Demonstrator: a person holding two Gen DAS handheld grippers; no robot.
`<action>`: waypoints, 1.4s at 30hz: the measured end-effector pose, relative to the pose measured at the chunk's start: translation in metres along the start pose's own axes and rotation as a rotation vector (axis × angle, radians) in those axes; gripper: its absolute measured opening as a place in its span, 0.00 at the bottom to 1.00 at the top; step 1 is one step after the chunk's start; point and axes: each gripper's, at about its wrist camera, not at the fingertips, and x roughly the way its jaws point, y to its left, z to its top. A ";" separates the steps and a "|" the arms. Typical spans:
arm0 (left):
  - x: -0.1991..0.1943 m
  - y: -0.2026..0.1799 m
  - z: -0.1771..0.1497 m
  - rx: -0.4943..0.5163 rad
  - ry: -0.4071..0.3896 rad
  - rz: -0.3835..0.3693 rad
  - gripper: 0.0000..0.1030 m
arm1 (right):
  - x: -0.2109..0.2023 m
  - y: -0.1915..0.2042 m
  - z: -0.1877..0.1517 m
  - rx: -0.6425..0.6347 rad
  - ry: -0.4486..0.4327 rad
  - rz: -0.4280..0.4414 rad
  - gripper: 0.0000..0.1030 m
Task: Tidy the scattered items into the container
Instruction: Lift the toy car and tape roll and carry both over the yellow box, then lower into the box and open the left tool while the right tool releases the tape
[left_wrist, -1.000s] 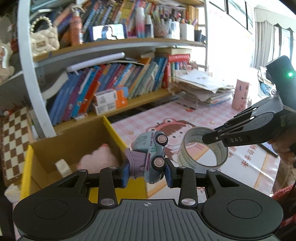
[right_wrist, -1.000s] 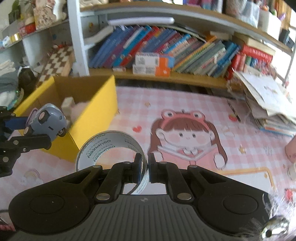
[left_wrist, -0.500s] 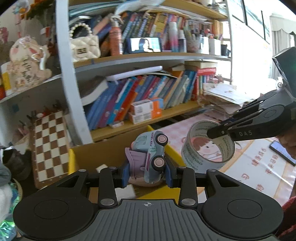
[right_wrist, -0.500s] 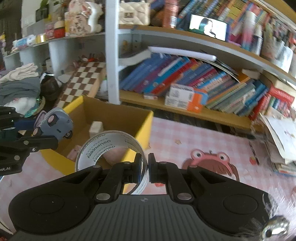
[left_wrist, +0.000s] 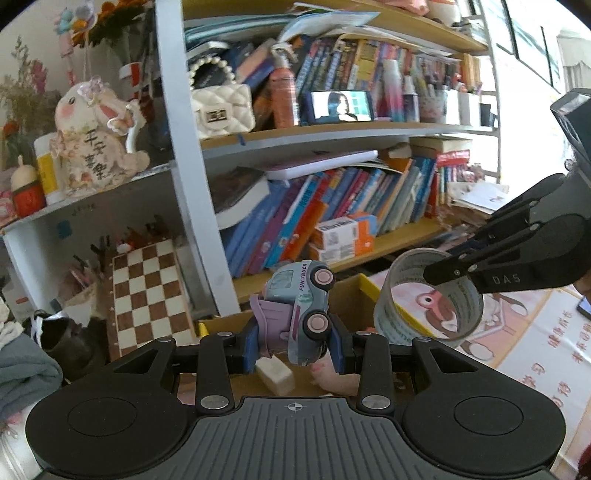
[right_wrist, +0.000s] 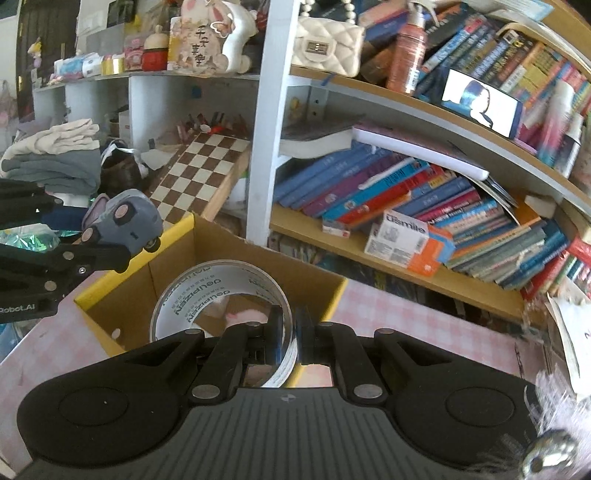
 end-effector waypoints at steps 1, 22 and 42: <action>0.003 0.003 0.000 -0.010 0.005 0.000 0.34 | 0.003 0.001 0.002 -0.005 0.000 0.000 0.07; 0.078 0.015 -0.041 -0.018 0.201 0.046 0.34 | 0.092 0.017 0.006 -0.102 0.127 0.032 0.07; 0.118 0.014 -0.056 0.021 0.304 0.051 0.34 | 0.130 0.047 -0.014 -0.236 0.197 0.116 0.11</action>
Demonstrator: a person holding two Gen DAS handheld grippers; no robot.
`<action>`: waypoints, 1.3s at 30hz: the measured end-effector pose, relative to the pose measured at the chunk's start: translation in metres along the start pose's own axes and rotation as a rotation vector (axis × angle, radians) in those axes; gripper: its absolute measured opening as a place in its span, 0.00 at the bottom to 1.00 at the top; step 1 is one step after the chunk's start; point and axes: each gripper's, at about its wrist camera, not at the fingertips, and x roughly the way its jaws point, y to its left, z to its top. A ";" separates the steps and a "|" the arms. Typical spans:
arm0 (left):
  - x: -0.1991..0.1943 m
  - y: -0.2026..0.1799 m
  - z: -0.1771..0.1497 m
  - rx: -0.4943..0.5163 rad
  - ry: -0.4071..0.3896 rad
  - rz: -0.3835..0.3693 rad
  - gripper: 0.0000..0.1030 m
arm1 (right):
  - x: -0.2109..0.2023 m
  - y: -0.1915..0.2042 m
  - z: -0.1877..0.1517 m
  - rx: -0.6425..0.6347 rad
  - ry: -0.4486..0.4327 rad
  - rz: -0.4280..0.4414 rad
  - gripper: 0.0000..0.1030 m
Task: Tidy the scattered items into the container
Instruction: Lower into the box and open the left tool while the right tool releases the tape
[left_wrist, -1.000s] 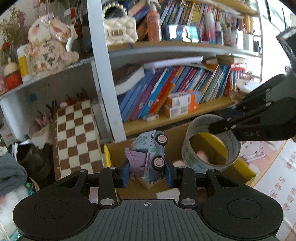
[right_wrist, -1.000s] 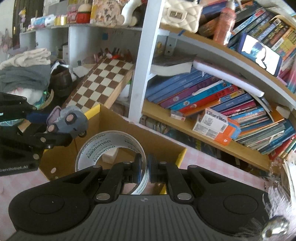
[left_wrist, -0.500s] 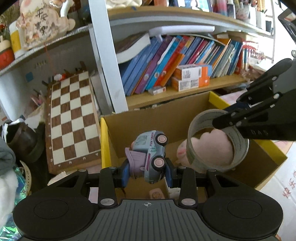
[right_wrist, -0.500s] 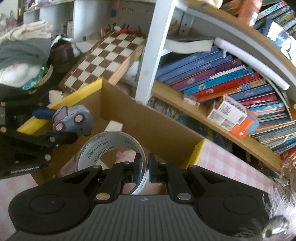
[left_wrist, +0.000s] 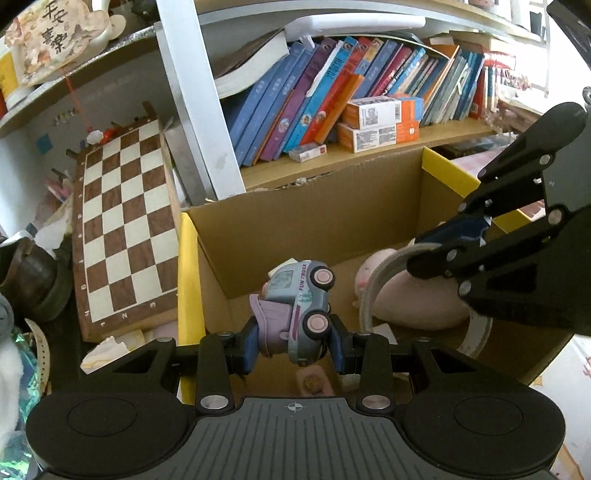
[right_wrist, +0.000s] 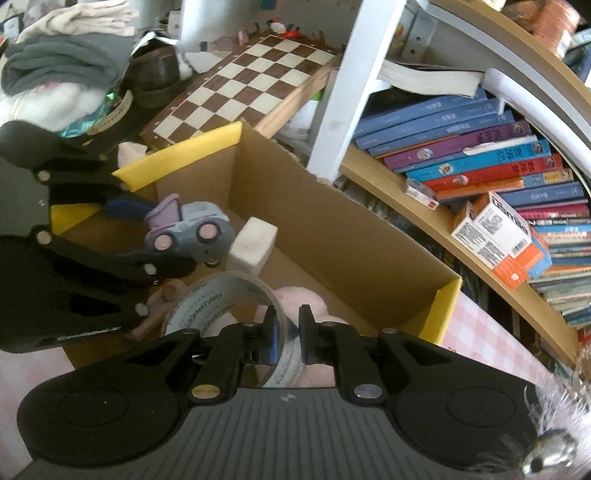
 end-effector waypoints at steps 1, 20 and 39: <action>0.001 0.000 0.000 0.003 0.000 0.002 0.35 | 0.001 0.002 -0.001 -0.011 -0.001 0.001 0.11; 0.004 -0.003 0.002 0.032 -0.001 0.010 0.40 | 0.008 0.003 -0.003 -0.020 0.024 0.060 0.23; -0.043 -0.008 0.002 0.034 -0.092 0.058 0.74 | -0.021 -0.005 -0.016 0.053 0.033 0.039 0.72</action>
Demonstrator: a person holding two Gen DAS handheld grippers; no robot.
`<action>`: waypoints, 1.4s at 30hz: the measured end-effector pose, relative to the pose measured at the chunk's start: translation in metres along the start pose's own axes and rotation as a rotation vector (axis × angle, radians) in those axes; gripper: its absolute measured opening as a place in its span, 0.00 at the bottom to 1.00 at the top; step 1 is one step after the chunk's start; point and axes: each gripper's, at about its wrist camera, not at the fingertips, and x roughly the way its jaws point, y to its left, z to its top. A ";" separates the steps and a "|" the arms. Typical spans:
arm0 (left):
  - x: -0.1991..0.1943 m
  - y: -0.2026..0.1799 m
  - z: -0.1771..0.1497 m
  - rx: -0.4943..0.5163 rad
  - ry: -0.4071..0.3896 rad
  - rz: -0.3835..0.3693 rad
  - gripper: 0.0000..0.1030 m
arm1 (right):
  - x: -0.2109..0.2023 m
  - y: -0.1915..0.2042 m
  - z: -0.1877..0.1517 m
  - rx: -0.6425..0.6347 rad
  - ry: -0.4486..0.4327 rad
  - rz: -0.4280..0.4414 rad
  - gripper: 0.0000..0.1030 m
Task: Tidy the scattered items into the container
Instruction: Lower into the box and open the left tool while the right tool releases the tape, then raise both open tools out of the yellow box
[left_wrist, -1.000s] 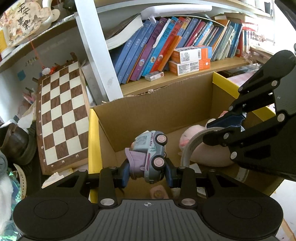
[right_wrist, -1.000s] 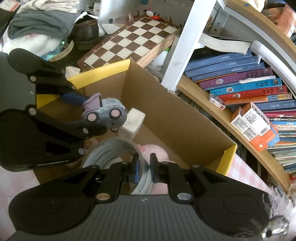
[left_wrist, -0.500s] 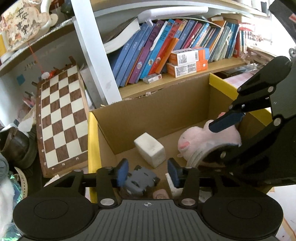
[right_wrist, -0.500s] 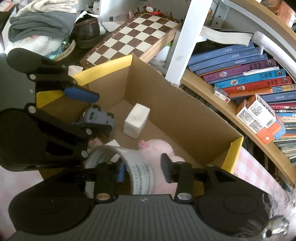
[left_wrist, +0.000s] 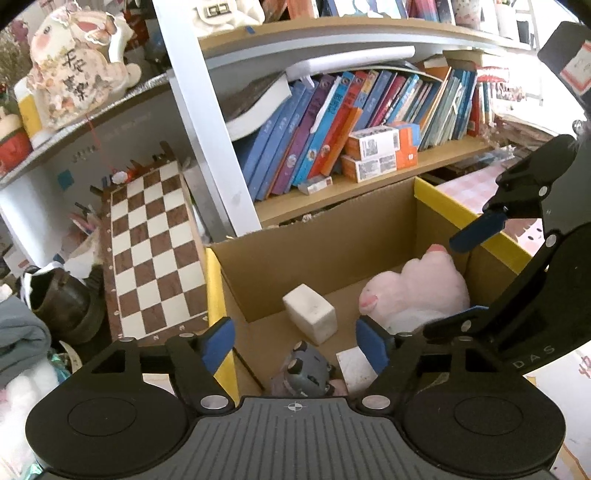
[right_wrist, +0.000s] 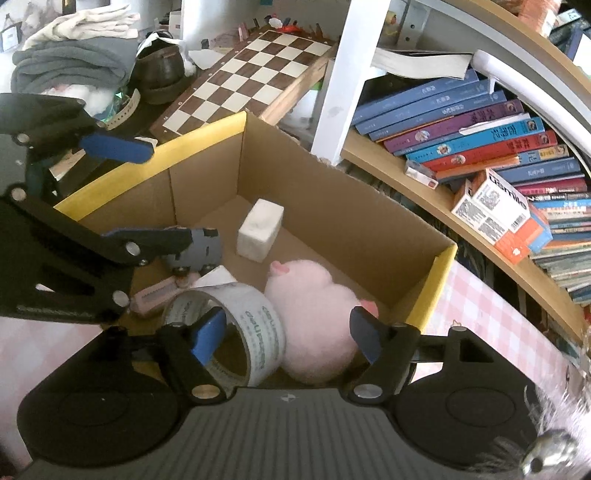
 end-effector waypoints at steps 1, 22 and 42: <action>-0.002 0.000 0.000 -0.002 -0.001 0.000 0.76 | -0.002 0.000 -0.001 0.003 0.001 -0.002 0.72; -0.039 -0.004 -0.015 -0.035 -0.013 0.008 0.82 | -0.046 -0.021 -0.016 0.164 -0.047 -0.045 0.76; -0.069 -0.017 -0.020 -0.167 -0.051 0.020 0.83 | -0.091 -0.020 -0.067 0.357 -0.134 -0.176 0.79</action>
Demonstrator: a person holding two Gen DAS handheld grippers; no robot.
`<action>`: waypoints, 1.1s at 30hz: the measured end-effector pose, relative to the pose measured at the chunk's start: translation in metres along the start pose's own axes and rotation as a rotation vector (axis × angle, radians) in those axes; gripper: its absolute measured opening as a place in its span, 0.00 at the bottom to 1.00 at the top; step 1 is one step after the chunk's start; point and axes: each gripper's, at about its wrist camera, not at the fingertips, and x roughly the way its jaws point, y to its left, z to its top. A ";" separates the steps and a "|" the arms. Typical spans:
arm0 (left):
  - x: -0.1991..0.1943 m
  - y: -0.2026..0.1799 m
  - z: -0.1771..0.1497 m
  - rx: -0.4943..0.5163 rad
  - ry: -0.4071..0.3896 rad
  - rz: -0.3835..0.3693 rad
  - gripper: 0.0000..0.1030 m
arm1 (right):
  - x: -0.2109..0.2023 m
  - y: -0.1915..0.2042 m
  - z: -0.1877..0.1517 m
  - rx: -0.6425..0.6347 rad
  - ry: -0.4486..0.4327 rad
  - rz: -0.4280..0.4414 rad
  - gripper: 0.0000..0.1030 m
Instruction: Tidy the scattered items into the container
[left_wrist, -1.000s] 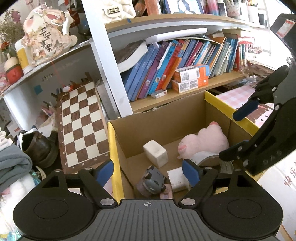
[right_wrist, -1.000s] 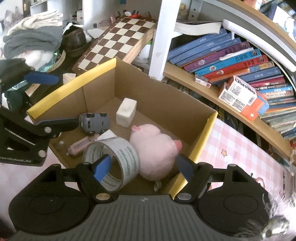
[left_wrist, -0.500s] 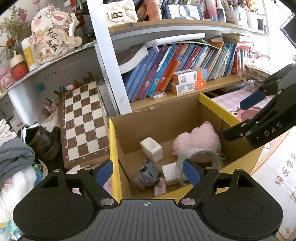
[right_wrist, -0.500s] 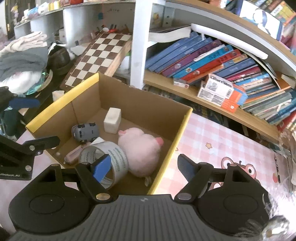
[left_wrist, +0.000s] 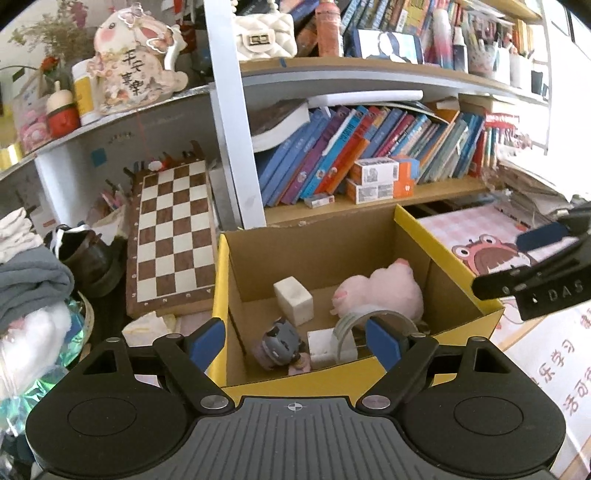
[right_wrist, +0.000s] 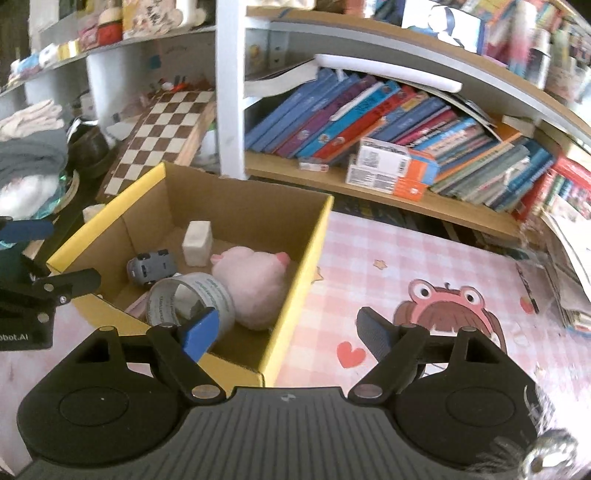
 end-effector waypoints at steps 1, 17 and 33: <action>-0.001 -0.001 0.000 -0.004 -0.002 0.002 0.83 | -0.002 -0.001 -0.003 0.008 -0.004 -0.006 0.80; -0.011 -0.033 -0.008 0.016 0.019 0.004 0.90 | -0.011 -0.009 -0.042 0.088 0.010 -0.073 0.88; -0.008 -0.056 -0.022 0.014 0.075 0.017 0.94 | -0.014 -0.016 -0.063 0.142 0.024 -0.125 0.96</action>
